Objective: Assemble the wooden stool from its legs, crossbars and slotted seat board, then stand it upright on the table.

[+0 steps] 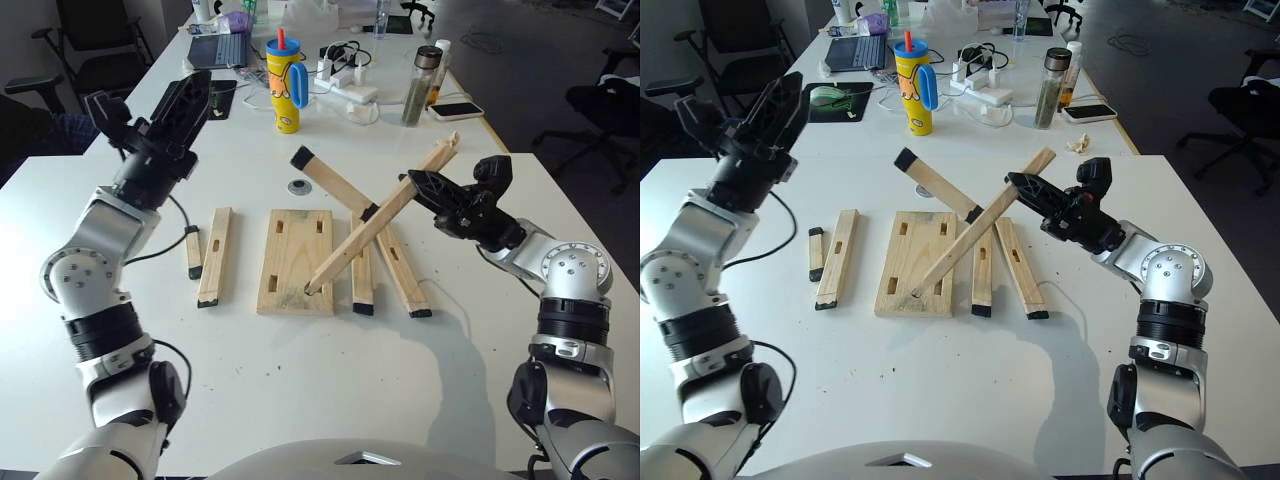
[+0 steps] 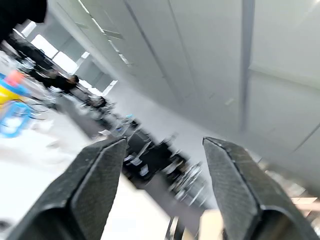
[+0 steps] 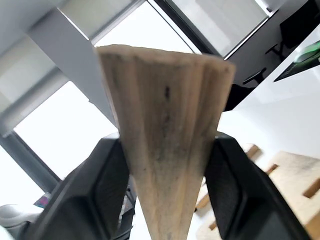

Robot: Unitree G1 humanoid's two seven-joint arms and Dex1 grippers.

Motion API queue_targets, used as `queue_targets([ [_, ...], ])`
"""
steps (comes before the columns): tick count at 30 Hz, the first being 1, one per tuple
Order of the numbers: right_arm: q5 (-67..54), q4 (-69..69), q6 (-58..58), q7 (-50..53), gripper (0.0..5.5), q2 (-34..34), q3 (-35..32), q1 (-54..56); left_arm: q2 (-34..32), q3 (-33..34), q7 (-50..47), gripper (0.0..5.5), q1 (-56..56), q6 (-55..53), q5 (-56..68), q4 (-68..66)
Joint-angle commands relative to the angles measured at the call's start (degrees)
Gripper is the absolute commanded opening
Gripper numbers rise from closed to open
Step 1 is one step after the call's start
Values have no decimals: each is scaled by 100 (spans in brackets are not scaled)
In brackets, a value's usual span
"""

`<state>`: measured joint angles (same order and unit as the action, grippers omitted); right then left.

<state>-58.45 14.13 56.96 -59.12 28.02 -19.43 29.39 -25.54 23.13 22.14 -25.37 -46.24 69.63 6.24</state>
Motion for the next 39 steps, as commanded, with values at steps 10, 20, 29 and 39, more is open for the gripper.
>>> queue_targets([
  [10, 1363, 752, -1736, -1855, 205, 206, 1022, 850, -1200, -3825, 2489, 337, 1583, 1824, -4494, 404],
  [20, 2303, 974, -3099, -2189, 205, -118, 1557, 877, -1370, -4249, 3079, 337, 1190, 2730, -5859, -297],
  [29, 2555, 872, -3340, -2402, 205, -126, 1819, 776, -1285, -4473, 3143, 337, 1321, 2733, -6279, -382],
  [39, 3473, 329, -4629, -2257, 205, -52, 2591, 592, -1197, -4828, 3135, 337, 1469, 2648, -6694, -601],
])
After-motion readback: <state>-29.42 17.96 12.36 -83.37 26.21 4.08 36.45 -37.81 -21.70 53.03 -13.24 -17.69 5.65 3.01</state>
